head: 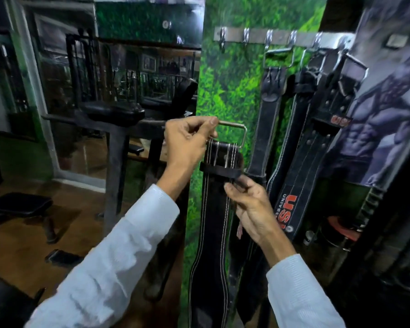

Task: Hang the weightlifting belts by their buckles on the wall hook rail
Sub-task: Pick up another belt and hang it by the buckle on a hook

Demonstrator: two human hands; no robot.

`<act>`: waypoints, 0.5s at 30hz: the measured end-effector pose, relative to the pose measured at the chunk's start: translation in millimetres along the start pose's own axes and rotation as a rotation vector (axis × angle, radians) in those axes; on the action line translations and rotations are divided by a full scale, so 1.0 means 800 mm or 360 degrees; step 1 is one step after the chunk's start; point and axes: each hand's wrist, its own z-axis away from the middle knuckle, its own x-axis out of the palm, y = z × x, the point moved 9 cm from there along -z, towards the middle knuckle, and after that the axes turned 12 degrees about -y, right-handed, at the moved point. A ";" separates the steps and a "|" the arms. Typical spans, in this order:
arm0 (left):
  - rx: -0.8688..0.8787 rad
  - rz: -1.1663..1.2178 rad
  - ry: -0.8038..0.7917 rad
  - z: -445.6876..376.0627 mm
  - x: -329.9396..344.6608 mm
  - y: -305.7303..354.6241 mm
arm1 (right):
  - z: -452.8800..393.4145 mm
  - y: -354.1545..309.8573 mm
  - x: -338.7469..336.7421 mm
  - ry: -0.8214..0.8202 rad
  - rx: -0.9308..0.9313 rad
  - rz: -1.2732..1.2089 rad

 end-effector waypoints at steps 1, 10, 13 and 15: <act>0.0041 0.0003 -0.0002 -0.015 0.006 0.007 | -0.006 -0.009 -0.012 0.0128 -0.0043 0.0083; 0.0148 -0.0118 0.0015 -0.153 0.048 0.051 | -0.077 -0.036 -0.027 0.0047 0.0020 0.0461; 0.0102 -0.0206 -0.0006 -0.211 0.058 0.058 | -0.081 0.010 -0.055 0.0181 0.0153 0.0539; 0.0069 -0.0327 0.0023 -0.245 0.057 0.058 | -0.081 0.011 -0.055 0.0168 0.0066 0.0474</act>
